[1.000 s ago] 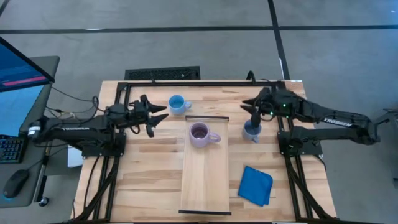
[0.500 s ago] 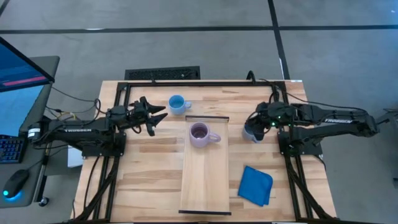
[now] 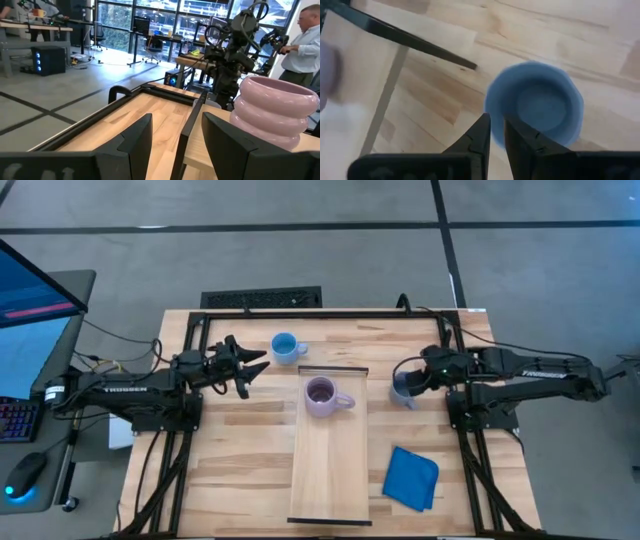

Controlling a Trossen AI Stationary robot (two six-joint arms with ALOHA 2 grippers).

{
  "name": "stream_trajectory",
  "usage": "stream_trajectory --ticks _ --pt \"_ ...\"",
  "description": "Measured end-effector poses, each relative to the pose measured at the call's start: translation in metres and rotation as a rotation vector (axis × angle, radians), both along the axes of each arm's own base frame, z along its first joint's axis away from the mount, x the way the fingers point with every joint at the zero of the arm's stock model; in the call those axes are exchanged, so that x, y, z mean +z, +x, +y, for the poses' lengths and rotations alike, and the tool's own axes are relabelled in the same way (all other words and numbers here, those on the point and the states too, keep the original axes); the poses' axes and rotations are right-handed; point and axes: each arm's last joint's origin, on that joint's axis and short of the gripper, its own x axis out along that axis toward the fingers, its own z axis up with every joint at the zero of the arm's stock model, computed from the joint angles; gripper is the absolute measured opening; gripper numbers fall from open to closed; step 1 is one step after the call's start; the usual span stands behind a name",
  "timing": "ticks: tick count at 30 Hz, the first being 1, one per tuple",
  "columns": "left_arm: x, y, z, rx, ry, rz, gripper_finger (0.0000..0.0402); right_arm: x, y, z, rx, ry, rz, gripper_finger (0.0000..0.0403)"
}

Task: Stack small to large cups/mugs on shelf
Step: Put the dark blue mug on the shelf

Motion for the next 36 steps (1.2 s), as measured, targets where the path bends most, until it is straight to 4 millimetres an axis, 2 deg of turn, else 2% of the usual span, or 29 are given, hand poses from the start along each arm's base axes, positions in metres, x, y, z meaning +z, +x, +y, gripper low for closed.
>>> stream_trajectory --ticks 11,20,28,36 --pt "0.000 0.000 0.000 0.000 -0.003 0.004 0.0162 -0.006 -0.008 0.006 -0.063 0.093 0.087 0.0074" --pt "-0.002 0.000 0.000 0.000 0.000 0.027 0.0162 -0.004 -0.006 0.023 0.082 0.072 0.071 0.0074" --pt "-0.002 0.000 0.000 0.002 0.026 0.035 0.0162 0.002 0.001 0.039 0.203 0.073 -0.032 0.0074" --pt "-0.002 0.000 0.000 0.003 0.026 0.034 0.0162 0.003 0.002 0.045 0.232 0.093 -0.056 0.0074"
